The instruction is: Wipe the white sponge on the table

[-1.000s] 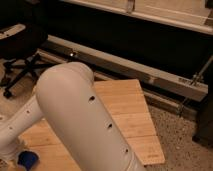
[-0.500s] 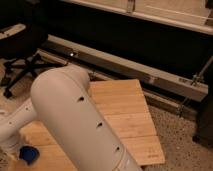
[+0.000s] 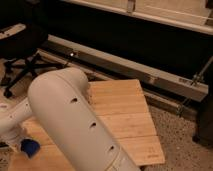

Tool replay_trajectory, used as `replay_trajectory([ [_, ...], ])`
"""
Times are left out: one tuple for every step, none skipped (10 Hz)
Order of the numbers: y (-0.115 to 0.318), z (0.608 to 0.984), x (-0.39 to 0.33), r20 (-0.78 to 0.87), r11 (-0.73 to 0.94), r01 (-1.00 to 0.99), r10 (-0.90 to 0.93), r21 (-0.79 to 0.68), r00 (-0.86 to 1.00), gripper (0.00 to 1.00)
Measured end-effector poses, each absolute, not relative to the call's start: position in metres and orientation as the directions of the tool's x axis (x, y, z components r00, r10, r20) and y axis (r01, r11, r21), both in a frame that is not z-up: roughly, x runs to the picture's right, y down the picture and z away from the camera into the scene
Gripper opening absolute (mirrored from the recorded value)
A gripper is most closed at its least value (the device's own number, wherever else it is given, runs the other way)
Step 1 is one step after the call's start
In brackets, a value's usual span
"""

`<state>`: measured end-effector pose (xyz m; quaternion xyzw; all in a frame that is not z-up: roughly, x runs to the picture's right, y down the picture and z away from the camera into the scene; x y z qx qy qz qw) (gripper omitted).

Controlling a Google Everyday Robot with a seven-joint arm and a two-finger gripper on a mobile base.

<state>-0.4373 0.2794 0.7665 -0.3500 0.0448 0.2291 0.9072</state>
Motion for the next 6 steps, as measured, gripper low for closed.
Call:
replay_trajectory([
  [0.274,0.774,-0.433,-0.253,0.649,-0.46,0.39,-0.606,0.885,0.38],
  [0.268,0.782,-0.427,-0.268,0.647,-0.475,0.397,-0.596,0.878,0.38],
  [0.263,0.789,-0.42,-0.282,0.643,-0.491,0.405,-0.588,0.87,0.38],
  [0.258,0.795,-0.413,-0.295,0.641,-0.504,0.411,-0.58,0.862,0.38],
  [0.253,0.804,-0.403,-0.313,0.636,-0.523,0.421,-0.568,0.851,0.38],
  [0.249,0.81,-0.397,-0.326,0.628,-0.54,0.431,-0.561,0.841,0.38],
])
